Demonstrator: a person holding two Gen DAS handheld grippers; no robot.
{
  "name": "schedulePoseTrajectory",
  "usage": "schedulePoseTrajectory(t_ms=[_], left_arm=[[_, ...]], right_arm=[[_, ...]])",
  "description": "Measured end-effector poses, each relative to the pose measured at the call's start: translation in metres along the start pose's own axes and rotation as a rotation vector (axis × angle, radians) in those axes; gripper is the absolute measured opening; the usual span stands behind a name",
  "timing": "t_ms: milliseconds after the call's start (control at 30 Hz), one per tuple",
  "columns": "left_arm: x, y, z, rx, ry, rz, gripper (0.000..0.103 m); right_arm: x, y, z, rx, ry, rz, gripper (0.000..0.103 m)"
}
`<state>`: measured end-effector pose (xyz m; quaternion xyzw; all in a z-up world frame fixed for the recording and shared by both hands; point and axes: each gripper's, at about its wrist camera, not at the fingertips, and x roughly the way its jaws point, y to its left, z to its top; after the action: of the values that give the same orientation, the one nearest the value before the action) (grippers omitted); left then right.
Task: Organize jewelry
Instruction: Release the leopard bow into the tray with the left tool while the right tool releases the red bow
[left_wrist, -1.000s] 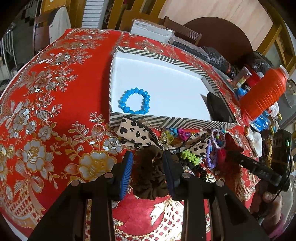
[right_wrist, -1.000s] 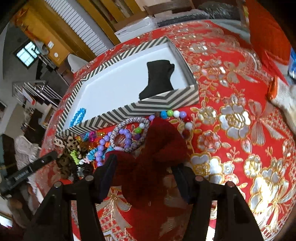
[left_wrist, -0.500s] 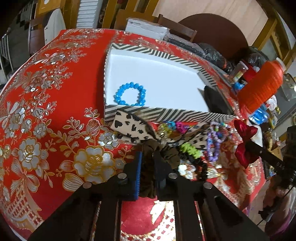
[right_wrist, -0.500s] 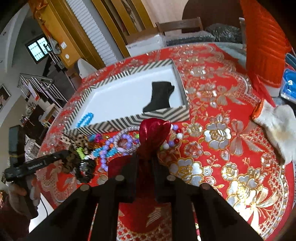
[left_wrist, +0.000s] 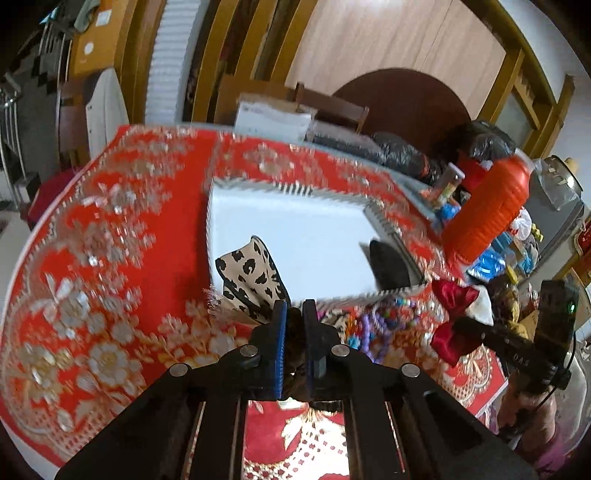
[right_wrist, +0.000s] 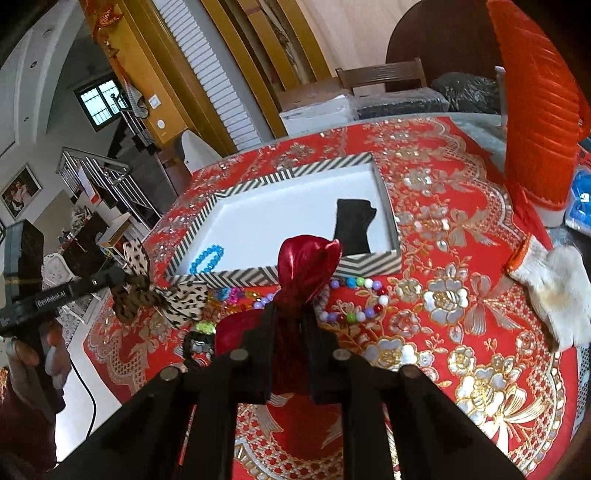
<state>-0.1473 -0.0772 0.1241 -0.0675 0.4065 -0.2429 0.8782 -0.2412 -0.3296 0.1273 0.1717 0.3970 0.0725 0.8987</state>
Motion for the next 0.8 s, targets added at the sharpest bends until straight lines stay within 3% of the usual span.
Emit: schedulePoseTrajectory(t_ms=[333, 800], left_arm=[[0.0, -0.002, 0.036, 0.03, -0.075, 0.033, 0.006], [0.049, 0.001, 0.056, 0.048, -0.056, 0.1, 0.006]], right_arm=[[-0.002, 0.011, 0.012, -0.028, -0.022, 0.004, 0.013], [0.029, 0.027, 0.044, -0.078, -0.003, -0.012, 0.013]])
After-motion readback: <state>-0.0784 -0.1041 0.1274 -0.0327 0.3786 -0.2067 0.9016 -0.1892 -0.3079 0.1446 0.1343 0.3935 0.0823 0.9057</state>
